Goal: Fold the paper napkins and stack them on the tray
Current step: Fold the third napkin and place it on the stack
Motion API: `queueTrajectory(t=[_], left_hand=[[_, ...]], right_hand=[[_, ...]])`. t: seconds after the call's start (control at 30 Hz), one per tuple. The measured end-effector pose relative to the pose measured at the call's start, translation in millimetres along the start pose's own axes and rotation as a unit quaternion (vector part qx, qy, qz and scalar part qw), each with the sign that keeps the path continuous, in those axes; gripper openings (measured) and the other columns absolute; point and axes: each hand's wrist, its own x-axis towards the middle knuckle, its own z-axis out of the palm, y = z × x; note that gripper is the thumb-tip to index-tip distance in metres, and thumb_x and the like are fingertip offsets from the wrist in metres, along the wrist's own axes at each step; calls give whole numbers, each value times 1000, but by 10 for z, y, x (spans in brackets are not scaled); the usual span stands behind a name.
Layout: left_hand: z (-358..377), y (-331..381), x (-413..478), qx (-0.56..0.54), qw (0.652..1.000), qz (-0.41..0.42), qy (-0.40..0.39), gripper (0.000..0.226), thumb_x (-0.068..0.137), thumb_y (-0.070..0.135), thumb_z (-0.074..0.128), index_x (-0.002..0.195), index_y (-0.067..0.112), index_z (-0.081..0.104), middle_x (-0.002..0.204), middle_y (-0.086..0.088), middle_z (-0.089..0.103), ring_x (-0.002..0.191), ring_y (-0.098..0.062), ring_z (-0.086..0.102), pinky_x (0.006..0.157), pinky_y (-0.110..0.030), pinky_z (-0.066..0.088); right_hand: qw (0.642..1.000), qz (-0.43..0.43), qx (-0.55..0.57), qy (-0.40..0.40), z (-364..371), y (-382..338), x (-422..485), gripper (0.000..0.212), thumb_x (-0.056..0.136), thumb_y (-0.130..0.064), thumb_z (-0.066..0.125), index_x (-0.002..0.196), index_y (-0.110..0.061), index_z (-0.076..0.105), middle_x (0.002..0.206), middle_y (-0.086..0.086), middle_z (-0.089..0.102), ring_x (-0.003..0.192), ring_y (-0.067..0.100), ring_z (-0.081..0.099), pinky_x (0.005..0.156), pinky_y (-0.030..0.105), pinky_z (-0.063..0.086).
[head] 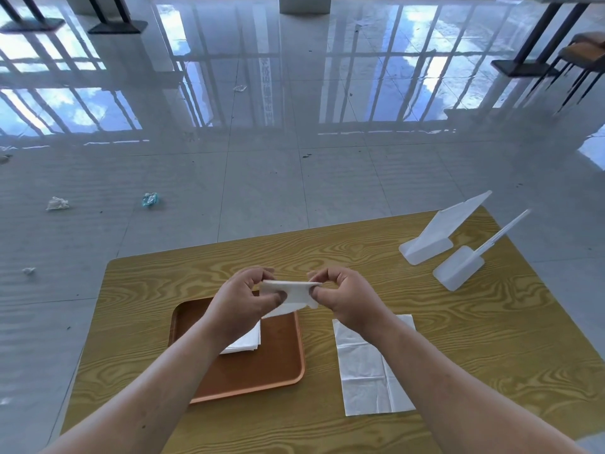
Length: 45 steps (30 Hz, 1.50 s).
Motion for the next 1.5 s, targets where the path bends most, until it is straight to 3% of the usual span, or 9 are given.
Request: queueTrajectory(t=[0.07,0.27,0.47,0.6,0.8,1.0,1.17,1.37,1.5], left_hand=[[-24,16,-2,-143,986,-62,-57,19,81,22,89,99,24,82,108,-2,81,100,-24,75,88,-42,60],[6,62,-52,-225,966,-91,-83,37,79,30,85,109,9,82,112,-18,82,98,-28,78,90,-45,62],[-26,86,-37,-258,960,-88,-57,33,82,33,89,109,14,84,113,-15,82,97,-27,79,80,-38,62],[-57,51,-33,-246,963,-99,-46,16,97,29,77,107,19,83,108,-12,83,91,-25,79,71,-37,63],[-82,1,-49,-272,953,-117,-59,20,106,11,61,122,15,74,106,-9,83,89,-20,80,65,-31,64],[-128,-4,-47,-287,948,-128,-44,28,106,6,56,105,19,80,96,-4,79,80,-20,73,56,-25,56],[-207,-53,-28,-252,960,-121,-35,37,101,11,48,93,16,84,101,-8,79,89,-28,70,72,-34,57],[-258,-150,9,-263,957,-111,-52,33,95,39,62,99,16,86,98,1,81,85,-14,74,69,-25,58],[-296,-253,41,-263,959,-102,-28,28,92,-1,74,106,22,82,100,-9,77,79,-16,75,65,-25,61]], right_hand=[[988,33,148,-30,-38,-34,7,8,96,-8,71,91,-13,74,90,1,69,88,14,62,82,28,49],[936,110,333,-34,-9,-85,10,4,99,-13,69,100,-10,70,91,8,74,80,23,72,74,40,62],[940,146,292,-96,81,-36,-14,19,102,-22,66,112,-11,78,99,10,79,85,24,76,72,41,64],[937,152,301,-85,125,-62,7,23,104,-19,63,120,-6,74,107,14,78,95,31,73,91,55,60],[919,159,349,-85,175,-122,24,17,106,-10,57,117,-10,69,89,7,78,67,17,74,47,27,54],[905,139,391,-96,228,-83,80,18,105,-3,56,103,-10,72,86,8,77,64,17,72,48,26,53],[922,146,353,-68,294,-61,136,39,101,1,45,86,-12,78,90,13,71,71,23,63,58,30,52],[932,164,316,-76,388,-9,234,23,100,-18,64,123,-16,68,112,13,69,90,25,66,72,38,54],[941,174,280,-78,547,18,324,42,93,4,71,128,-18,61,108,10,77,82,18,75,60,29,57]])
